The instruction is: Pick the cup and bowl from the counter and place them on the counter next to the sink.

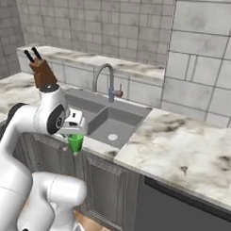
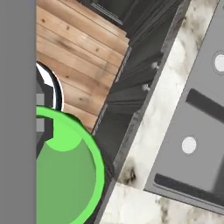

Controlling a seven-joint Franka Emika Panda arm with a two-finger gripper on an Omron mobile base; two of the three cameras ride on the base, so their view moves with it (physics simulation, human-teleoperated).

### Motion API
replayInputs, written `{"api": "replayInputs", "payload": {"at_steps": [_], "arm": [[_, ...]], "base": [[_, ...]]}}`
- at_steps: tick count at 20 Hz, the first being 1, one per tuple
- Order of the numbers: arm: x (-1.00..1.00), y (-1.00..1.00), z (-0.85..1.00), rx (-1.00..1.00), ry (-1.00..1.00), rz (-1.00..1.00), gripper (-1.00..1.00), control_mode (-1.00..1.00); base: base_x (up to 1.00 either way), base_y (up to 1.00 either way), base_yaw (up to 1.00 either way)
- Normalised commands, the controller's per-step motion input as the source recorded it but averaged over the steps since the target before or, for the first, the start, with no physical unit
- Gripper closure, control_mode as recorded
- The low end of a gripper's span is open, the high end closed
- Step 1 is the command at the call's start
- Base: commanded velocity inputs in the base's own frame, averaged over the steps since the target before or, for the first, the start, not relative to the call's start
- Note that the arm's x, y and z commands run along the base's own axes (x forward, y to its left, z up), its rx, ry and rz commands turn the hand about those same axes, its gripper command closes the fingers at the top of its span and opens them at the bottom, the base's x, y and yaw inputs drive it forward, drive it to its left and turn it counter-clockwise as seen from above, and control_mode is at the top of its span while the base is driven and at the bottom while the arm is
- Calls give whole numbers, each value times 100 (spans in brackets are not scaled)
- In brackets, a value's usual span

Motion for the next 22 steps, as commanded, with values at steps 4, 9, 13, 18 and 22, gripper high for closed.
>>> {"api": "replayInputs", "payload": {"at_steps": [4,9,13,18,22], "arm": [[0,0,0,0,0,0,100,100],[0,0,0,0,0,0,100,100],[0,0,0,0,0,0,100,100],[0,0,0,0,0,0,100,100],[0,0,0,0,0,0,100,100]], "base": [[75,65,2],[56,67,7],[52,66,8],[48,64,5],[34,35,3]]}}
